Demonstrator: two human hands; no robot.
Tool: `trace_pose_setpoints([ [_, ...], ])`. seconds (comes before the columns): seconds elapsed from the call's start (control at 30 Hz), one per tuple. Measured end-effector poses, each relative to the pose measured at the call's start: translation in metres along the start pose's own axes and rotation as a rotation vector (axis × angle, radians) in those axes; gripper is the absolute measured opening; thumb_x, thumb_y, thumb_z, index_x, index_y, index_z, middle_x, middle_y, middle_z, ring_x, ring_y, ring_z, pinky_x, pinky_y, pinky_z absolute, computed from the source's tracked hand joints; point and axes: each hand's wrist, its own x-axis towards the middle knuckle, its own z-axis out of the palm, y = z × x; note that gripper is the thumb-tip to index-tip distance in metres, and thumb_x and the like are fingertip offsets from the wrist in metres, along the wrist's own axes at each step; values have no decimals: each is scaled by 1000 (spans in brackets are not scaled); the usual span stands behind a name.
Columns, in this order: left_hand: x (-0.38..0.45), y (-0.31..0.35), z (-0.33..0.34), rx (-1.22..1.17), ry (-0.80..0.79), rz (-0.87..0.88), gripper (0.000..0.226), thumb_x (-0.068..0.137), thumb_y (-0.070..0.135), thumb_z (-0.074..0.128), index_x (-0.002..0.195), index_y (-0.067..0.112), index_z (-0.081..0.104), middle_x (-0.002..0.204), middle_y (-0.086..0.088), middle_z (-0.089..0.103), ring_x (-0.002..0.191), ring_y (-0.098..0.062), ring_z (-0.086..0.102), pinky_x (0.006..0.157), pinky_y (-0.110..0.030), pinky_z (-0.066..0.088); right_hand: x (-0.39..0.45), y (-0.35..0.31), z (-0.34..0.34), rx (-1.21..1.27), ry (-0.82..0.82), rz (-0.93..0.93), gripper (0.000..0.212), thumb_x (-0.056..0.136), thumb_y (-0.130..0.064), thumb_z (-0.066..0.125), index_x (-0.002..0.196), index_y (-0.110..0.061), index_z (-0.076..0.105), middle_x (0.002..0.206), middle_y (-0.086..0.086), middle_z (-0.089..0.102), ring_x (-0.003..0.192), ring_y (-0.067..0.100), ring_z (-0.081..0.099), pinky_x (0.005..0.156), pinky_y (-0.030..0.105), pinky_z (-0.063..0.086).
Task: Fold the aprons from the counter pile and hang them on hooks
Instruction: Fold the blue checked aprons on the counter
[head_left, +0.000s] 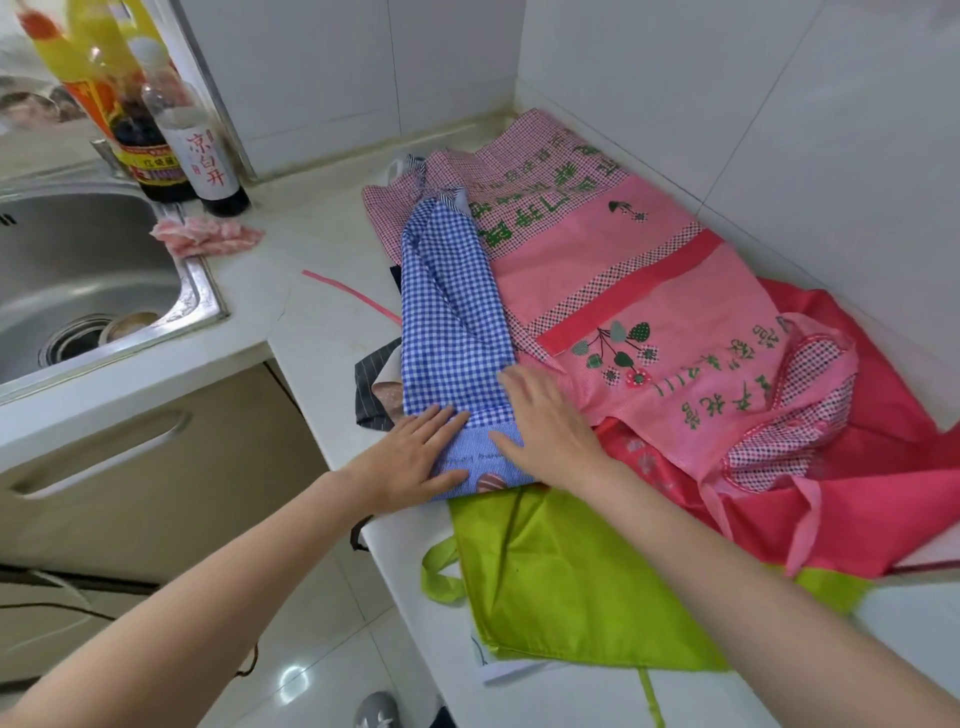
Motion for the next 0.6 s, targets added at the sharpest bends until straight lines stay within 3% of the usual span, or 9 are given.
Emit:
trace_pose_setpoints([
  [0.07,-3,4,-5,42,-87,3,125,47,91,-20,147,16,-18,157,-5,-12,143,-15,-15,110,-26,-14,-10,2,4,-157,-215,-230,78,93,-43,48,151,-11,7,159,6,-1,146,19,-2,120,40,2],
  [0.13,-1,6,-12,68,-153,11,132,42,95,-17,148,16,-16,158,-5,-12,144,-15,-13,113,-29,-12,-13,5,13,-264,-318,-230,85,89,-29,52,151,-10,-3,158,6,-13,146,18,-10,119,42,-3],
  [0.2,3,2,-23,-14,-97,-20,132,46,95,-14,151,18,8,158,-3,13,145,-17,11,116,-34,1,-10,6,18,-303,-324,-157,81,90,-10,47,150,-8,-7,158,7,-13,146,18,-9,120,41,0],
  [0.27,8,-7,-43,-5,33,-4,118,61,89,-12,143,20,37,146,1,40,133,-17,37,112,-37,19,-10,2,17,-295,-318,-140,71,91,0,33,150,-6,-7,158,8,-11,146,19,-8,120,40,2],
  [0.33,20,-15,-59,92,218,71,79,87,66,8,137,19,47,139,-2,47,124,-23,47,102,-40,34,-10,4,26,-292,-184,-185,65,88,1,21,150,-3,1,159,12,-3,147,23,1,119,43,9],
  [0.4,42,-19,-70,158,263,112,44,98,24,30,141,20,42,147,-3,38,128,-26,41,100,-42,38,-8,7,32,-295,-66,-204,64,85,0,20,149,-1,15,157,15,11,145,26,14,117,45,18],
  [0.5,80,-20,-84,164,134,109,61,90,-6,36,142,25,39,152,4,31,132,-22,33,104,-40,36,0,1,17,-284,-305,-184,66,91,2,31,151,-7,4,159,8,-1,147,19,1,119,39,4],
  [0.6,114,-19,-97,148,14,107,58,92,-3,38,140,30,41,144,8,42,126,-21,34,103,-39,32,20,4,0,-113,-417,-139,64,89,-3,49,148,-8,26,155,9,24,142,20,25,116,36,20],
])
